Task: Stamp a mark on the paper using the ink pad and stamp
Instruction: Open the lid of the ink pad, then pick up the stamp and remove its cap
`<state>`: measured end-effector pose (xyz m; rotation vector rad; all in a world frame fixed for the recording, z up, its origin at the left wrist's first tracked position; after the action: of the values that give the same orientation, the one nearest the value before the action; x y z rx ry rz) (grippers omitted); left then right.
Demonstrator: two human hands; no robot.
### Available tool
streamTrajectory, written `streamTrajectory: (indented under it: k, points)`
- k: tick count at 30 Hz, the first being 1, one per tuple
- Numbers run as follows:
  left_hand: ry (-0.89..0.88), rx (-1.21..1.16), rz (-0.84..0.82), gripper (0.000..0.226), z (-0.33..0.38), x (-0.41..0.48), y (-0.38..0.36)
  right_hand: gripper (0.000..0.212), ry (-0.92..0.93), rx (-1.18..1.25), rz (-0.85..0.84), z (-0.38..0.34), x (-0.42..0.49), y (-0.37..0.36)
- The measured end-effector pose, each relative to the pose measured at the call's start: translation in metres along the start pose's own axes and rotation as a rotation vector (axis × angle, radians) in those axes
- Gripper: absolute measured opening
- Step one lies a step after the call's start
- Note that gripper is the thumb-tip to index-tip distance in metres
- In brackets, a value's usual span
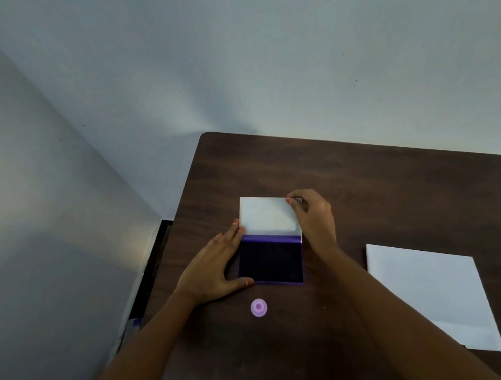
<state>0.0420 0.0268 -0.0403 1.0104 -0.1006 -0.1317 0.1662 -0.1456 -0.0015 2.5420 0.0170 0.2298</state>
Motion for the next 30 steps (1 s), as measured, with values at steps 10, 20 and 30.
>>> streamTrajectory:
  k: [10,20,30]
  points:
    - [-0.059,0.054,-0.003,0.087,0.003,0.001,-0.001,0.009,0.088,-0.232,-0.021,0.008,0.005,-0.003]
    - [0.096,-0.056,0.184,0.058,0.006,-0.006,0.017,0.012,0.280,-0.141,-0.240,-0.037,-0.087,-0.009]
    - [0.455,-0.282,0.546,0.027,0.033,-0.067,0.024,0.026,0.251,-0.196,-0.484,-0.038,-0.163,-0.024]
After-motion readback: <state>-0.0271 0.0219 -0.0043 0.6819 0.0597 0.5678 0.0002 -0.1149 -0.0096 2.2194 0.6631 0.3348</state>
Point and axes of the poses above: each hand's wrist, its own x-axis towards the middle knuckle, its own y-axis out of the back of the hand, z = x × y, the point moved 7 cm from there along x, towards the middle knuckle, and after that the axes turned 8 degrees about z, right-handed, at the moved point
